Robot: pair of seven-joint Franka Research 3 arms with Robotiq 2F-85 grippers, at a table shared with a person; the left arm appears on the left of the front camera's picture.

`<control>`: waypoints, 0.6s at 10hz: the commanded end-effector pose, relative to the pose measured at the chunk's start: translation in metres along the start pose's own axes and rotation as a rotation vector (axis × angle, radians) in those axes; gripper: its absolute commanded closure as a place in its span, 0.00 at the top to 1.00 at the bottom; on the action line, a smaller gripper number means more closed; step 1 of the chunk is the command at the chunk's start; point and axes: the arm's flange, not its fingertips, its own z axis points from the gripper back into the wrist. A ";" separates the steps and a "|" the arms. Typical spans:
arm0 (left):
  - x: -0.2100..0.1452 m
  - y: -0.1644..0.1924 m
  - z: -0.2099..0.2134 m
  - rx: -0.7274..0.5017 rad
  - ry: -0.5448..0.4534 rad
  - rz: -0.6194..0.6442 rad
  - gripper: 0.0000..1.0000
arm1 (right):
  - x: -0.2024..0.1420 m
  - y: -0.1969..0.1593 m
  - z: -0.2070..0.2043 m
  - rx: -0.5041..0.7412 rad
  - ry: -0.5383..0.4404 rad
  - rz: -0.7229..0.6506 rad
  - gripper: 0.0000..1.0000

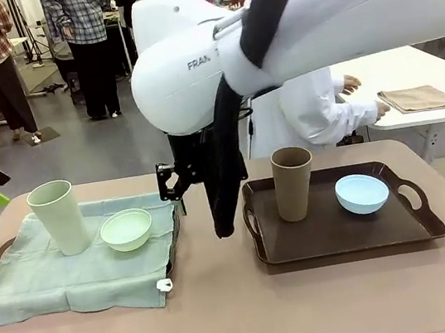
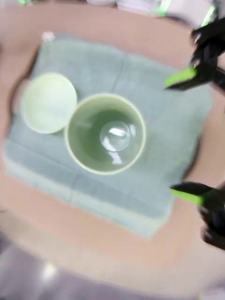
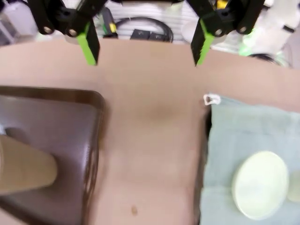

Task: Set up a tray with a mat and arrange the tableware.
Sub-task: Place the Picnic Bowl and Reusable plastic cup back onto the Handle tray in front of the human's position.

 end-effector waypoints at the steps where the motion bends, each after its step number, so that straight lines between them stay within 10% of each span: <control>1: 0.035 -0.037 0.008 0.007 0.159 0.072 1.00 | -0.028 -0.023 0.020 -0.018 -0.060 -0.012 1.00; 6: 0.109 -0.066 0.011 0.130 0.223 0.350 1.00 | -0.048 -0.057 0.059 0.003 -0.096 -0.025 1.00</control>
